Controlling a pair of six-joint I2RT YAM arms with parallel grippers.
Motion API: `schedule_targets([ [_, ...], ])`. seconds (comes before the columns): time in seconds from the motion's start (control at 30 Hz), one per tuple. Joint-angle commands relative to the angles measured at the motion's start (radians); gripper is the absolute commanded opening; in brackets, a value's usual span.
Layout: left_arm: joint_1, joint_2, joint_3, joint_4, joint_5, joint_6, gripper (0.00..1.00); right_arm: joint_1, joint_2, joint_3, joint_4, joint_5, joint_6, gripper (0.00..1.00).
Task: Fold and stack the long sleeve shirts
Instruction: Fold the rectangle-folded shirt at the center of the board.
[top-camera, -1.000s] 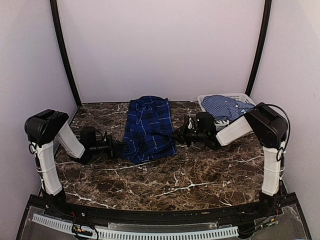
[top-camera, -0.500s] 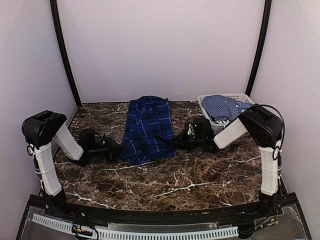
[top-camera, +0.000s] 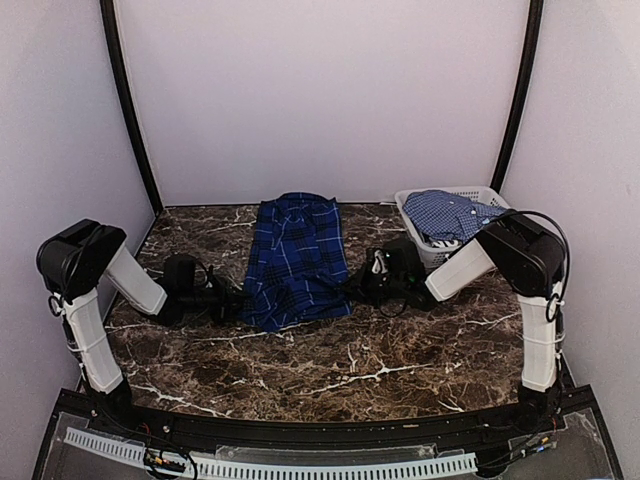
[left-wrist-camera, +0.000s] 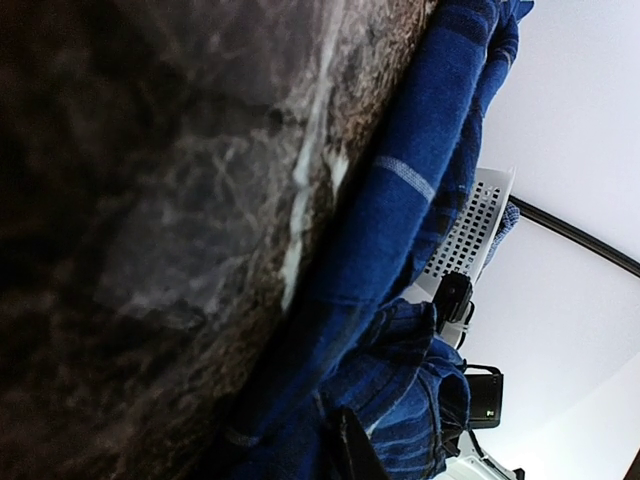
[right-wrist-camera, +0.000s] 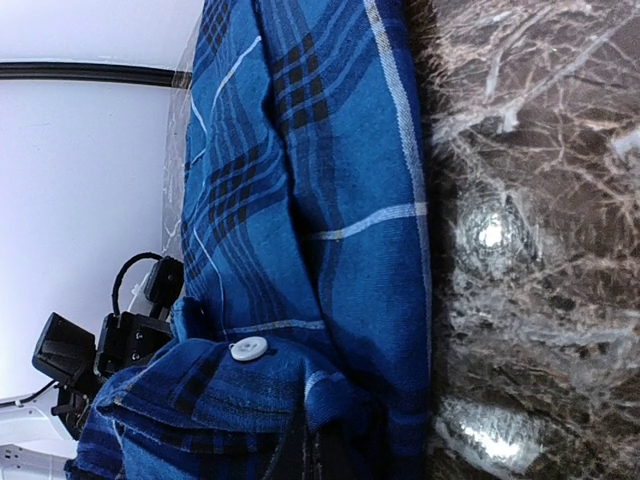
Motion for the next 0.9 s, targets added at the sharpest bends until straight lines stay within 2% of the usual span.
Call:
schedule_targets([
  [0.0,-0.006,-0.061,0.028,-0.179,-0.004,0.080,0.13,0.002,-0.051,-0.053,-0.060,0.056,-0.016,0.00],
  [0.4,-0.006,-0.150,0.156,-0.355,0.035,0.218,0.07,-0.024,-0.133,-0.073,-0.045,0.041,-0.032,0.00],
  [0.63,-0.006,-0.117,0.235,-0.407,0.045,0.252,0.06,-0.039,-0.164,-0.050,-0.084,0.069,-0.060,0.00],
  [0.87,-0.002,-0.022,0.320,-0.435,0.028,0.275,0.05,-0.066,-0.092,0.020,-0.099,0.046,-0.089,0.00],
])
